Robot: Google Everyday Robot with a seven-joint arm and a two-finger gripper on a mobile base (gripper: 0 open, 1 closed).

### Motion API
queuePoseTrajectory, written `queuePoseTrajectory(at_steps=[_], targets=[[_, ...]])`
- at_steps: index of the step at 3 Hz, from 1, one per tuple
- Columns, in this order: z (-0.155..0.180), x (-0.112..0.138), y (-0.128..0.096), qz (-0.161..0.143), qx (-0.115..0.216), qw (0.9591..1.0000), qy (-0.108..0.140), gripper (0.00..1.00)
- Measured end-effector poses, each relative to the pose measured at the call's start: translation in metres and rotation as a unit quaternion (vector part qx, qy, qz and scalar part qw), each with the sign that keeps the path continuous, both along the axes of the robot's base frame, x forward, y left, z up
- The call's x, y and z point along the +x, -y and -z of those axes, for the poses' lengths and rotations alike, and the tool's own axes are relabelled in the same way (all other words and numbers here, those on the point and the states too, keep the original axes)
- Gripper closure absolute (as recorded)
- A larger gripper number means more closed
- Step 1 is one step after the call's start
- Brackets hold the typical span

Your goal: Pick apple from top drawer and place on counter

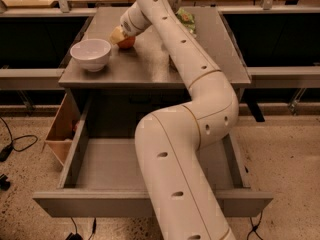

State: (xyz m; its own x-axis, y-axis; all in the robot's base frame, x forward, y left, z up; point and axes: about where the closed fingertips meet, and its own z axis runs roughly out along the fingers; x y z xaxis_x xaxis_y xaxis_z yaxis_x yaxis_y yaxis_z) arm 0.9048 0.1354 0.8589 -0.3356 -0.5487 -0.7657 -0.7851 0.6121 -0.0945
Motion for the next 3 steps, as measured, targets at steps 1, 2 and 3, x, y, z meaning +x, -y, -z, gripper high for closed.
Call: queuePoseTrajectory(at_steps=[1, 2, 3], targets=[[0.0, 0.0, 0.0, 0.0, 0.0, 1.0, 0.0, 0.37], [0.0, 0.0, 0.0, 0.0, 0.0, 1.0, 0.0, 0.14], [-0.02, -0.007, -0.001, -0.029, 0.03, 0.999, 0.017, 0.0]])
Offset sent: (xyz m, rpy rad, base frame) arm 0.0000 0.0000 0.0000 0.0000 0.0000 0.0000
